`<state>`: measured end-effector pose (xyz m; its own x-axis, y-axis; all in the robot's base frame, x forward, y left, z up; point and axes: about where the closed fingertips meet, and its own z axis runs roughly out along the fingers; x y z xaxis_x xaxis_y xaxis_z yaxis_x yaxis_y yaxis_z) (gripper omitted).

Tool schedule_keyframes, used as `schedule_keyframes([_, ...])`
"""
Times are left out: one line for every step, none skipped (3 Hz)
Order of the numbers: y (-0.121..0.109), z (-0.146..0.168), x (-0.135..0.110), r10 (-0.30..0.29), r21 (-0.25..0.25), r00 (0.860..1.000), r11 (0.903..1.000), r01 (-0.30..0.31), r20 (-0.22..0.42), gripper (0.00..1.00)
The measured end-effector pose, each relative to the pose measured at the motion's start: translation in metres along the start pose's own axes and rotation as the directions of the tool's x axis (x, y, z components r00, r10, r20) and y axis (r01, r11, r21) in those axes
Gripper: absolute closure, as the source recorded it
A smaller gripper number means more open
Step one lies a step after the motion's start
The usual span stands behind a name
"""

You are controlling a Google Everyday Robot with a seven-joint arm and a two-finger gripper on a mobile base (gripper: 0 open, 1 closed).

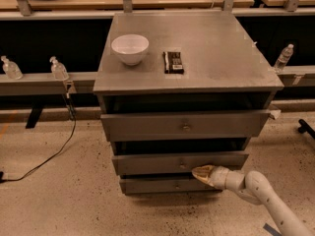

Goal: Close middle drawer

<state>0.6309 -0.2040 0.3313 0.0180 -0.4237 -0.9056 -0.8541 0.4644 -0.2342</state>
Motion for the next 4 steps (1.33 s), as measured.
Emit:
schedule_keyframes([-0.008,0.0086,-0.0026,-0.009,-0.002,1.0,1.0,0.009,0.005,1.0])
schedule_keyframes([-0.008,0.0083,-0.0026,-0.01,-0.003,1.0,0.9999,0.01,0.006,1.0])
schedule_keyframes([-0.015,0.0163,-0.0051,-0.019,-0.005,1.0,0.9998,0.019,0.013,1.0])
schedule_keyframes([-0.0145,0.0156,-0.0049,-0.019,-0.005,1.0,0.9998,0.019,0.013,1.0])
